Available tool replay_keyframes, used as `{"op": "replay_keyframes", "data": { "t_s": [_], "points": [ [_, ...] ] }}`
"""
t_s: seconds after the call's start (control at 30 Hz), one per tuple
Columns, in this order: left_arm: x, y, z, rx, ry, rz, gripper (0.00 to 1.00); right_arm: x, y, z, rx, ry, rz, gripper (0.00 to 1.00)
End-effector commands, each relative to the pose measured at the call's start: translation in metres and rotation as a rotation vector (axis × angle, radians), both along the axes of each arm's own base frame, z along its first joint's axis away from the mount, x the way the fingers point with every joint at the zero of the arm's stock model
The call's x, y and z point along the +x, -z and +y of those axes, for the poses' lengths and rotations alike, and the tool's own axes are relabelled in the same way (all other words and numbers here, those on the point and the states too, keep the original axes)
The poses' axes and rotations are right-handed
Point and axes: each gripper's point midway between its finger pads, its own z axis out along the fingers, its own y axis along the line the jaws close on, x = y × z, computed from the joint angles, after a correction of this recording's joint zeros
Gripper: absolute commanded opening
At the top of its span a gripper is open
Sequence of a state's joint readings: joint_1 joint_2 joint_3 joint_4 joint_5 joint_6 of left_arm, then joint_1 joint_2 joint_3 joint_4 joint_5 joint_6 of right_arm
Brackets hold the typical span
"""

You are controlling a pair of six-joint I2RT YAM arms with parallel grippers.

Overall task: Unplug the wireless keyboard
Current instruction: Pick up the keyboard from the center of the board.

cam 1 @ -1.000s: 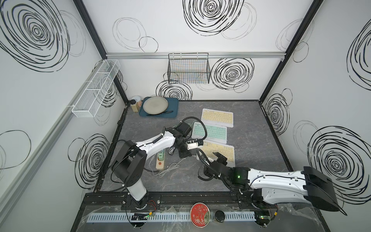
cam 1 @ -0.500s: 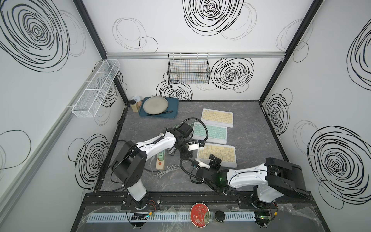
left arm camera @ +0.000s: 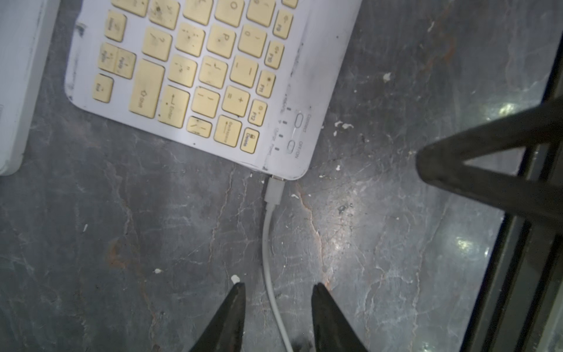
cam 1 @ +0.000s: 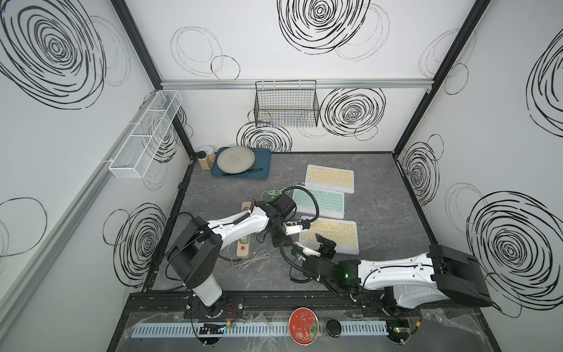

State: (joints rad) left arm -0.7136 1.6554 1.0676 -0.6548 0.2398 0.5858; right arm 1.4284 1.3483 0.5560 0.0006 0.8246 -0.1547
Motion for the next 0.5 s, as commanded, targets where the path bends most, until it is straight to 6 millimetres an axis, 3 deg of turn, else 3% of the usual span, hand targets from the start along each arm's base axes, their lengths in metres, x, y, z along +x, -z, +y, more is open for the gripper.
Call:
{"op": "replay_keyframes", "data": {
  "t_s": [0.0,0.27,0.47],
  "points": [
    [0.001,0.007,0.005,0.049,-0.043,0.011,0.41,-0.01,0.0,0.001,-0.004,-0.028,-0.028,0.97],
    [-0.008,0.034,0.007,0.122,-0.042,0.037,0.41,-0.016,0.01,0.005,-0.07,-0.041,-0.041,0.96],
    [-0.01,0.056,0.008,0.173,-0.026,0.075,0.41,-0.018,0.005,0.006,-0.042,-0.049,-0.041,0.97]
  ]
}}
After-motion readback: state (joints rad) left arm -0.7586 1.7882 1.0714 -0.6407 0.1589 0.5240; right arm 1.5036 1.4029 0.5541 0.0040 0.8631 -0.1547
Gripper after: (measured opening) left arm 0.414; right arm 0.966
